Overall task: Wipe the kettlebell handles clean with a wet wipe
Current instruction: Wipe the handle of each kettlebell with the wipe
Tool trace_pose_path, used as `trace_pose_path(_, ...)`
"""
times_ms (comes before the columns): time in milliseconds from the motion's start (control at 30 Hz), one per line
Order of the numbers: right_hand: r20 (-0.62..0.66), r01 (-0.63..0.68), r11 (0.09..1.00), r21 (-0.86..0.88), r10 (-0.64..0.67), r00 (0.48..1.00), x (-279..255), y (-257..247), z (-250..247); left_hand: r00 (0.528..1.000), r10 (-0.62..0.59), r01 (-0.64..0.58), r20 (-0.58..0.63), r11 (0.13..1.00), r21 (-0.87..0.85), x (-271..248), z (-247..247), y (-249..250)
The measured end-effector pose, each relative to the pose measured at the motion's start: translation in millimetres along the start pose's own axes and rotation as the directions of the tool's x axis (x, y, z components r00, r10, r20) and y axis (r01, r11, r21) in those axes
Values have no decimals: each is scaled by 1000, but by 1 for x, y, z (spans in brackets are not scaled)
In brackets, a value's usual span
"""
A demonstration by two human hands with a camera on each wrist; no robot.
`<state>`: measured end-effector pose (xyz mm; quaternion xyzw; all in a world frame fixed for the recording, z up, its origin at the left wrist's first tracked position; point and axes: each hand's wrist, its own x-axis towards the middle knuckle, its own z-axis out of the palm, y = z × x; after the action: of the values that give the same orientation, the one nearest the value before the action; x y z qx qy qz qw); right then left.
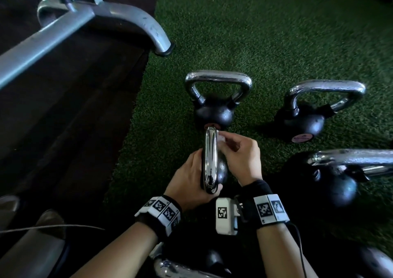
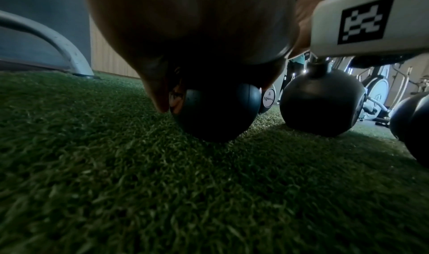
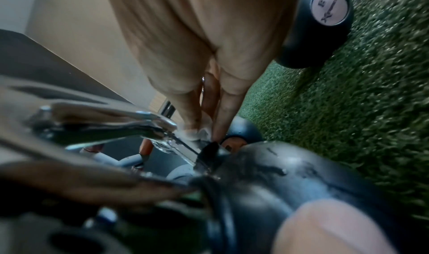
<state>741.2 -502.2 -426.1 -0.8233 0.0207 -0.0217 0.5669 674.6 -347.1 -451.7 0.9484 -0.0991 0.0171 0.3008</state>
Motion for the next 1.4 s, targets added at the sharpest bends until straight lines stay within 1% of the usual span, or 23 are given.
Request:
trace_pose_path(67, -11, 11, 1000, 15, -11, 1000, 1, -4, 3, 1000, -15, 15, -1, 999, -43, -2, -1, 0)
trace_pose_path(133, 9, 13, 1000, -2, -13, 1000, 2, -4, 2, 1000, -15, 16, 19, 997, -74, -2, -4, -1)
trace_pose_path(233, 41, 16, 999, -47, -15, 999, 6, -6, 0, 998, 11, -8, 54, 999, -49, 3, -7, -2)
trace_pose_path(367, -21, 144, 989, -33, -144, 989, 7, -23, 0, 995, -5, 15, 99, 995, -100, 8, -16, -3)
trace_pose_path(433, -19, 204, 979, -26, -204, 979, 4, -27, -1, 993, -5, 20, 116, 992, -125, 8, -20, -3)
trace_pose_path(533, 2, 194, 981, -19, -194, 981, 10, -26, -1, 990, -17, 40, 141, 986, -163, 10, -23, -4)
trace_pose_path(600, 23, 178, 984, -20, -178, 984, 17, -26, -2, 989, -19, 43, 150, 987, -157, 14, -23, -7)
trace_pose_path(667, 38, 193, 981, -16, -192, 981, 17, -29, -6, 983, -21, 49, 183, 988, -149, 19, -23, -9)
trace_pose_path(733, 68, 257, 967, 2, -256, 964, 8, -32, -11, 975, -25, 61, 222, 986, -158, 23, -23, -14)
trace_pose_path(800, 117, 333, 943, 13, -332, 936, -8, -35, -15, 965, -30, 82, 259, 978, -191, 26, -23, -18)
trace_pose_path(867, 170, 371, 928, 29, -370, 913, -17, -37, -18, 956, -37, 102, 292, 973, -209, 27, -24, -20)
trace_pose_path(933, 189, 360, 932, 38, -360, 914, -12, -39, -17, 950, -52, 120, 308, 971, -206, 27, -25, -21)
trace_pose_path(1067, 207, 273, 958, 89, -286, 936, -2, -47, -17, 952, -51, 126, 302, 964, -236, 31, -25, -23)
trace_pose_path(1167, 323, 191, 974, 122, -221, 920, -16, -49, -21, 947, 46, 40, 317, 965, -261, 35, -33, -18)
trace_pose_path(1233, 382, 141, 980, 138, -185, 906, -27, -47, -23, 933, 99, -6, 347, 966, -259, 35, -34, -16)
trace_pose_path(1300, 384, 111, 982, 155, -163, 909, -29, -45, -24, 924, 102, -11, 369, 971, -240, 36, -34, -18)
trace_pose_path(1400, 361, 109, 980, 166, -163, 918, -31, -40, -22, 922, 81, -9, 378, 982, -188, 36, -32, -21)
